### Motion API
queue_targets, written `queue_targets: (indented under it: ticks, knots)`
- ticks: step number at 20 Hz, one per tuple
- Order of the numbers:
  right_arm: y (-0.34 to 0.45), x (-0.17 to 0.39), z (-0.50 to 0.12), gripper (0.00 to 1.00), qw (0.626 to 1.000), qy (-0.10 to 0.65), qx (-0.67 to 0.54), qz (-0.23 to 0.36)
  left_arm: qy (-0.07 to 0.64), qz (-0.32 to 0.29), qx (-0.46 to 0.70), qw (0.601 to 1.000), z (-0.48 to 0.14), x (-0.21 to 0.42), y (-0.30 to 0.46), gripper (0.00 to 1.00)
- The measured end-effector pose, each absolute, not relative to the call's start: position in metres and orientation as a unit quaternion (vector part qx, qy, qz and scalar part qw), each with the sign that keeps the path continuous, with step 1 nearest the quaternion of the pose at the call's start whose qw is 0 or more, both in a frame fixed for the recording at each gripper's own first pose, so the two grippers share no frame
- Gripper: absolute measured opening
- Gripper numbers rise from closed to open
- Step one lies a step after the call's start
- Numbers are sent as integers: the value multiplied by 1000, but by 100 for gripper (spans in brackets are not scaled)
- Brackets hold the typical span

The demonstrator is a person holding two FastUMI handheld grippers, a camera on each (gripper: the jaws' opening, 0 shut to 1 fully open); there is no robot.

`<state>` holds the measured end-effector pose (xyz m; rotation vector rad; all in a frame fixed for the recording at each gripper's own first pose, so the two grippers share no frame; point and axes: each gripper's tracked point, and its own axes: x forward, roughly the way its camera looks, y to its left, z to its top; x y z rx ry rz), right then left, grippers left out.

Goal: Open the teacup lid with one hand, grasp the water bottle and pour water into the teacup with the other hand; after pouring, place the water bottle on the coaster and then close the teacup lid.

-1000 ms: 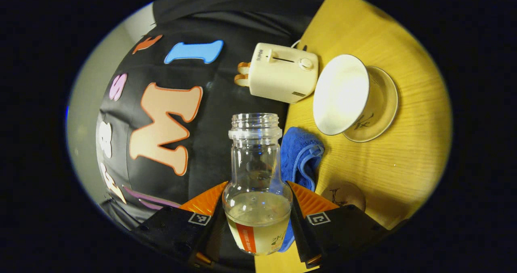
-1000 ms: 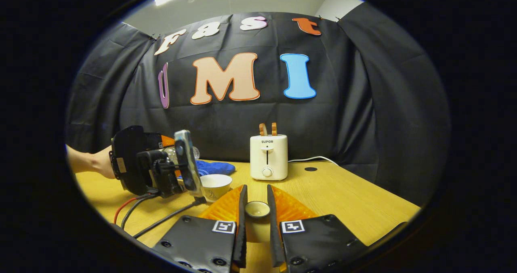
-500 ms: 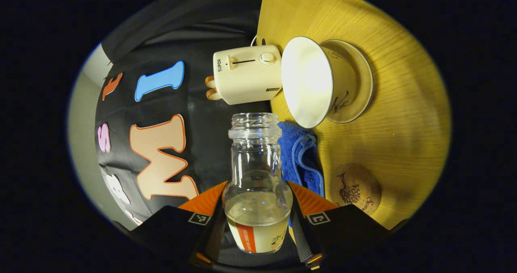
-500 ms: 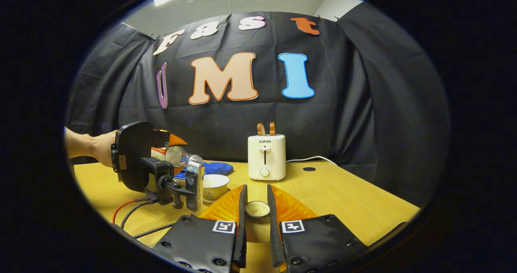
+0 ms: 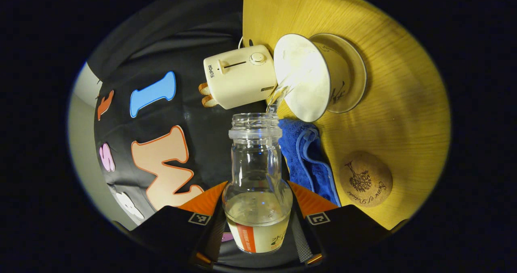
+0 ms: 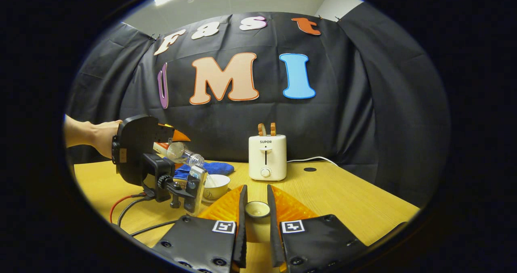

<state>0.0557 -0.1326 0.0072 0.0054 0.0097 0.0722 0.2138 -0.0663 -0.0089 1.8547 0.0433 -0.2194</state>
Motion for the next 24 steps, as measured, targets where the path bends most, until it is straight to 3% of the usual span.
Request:
queue_targets:
  ticks: [24]
  knots:
    - [-132, 55, 6, 27, 999, 5, 3, 40, 44, -117, 829, 546, -16, 219, -77, 71]
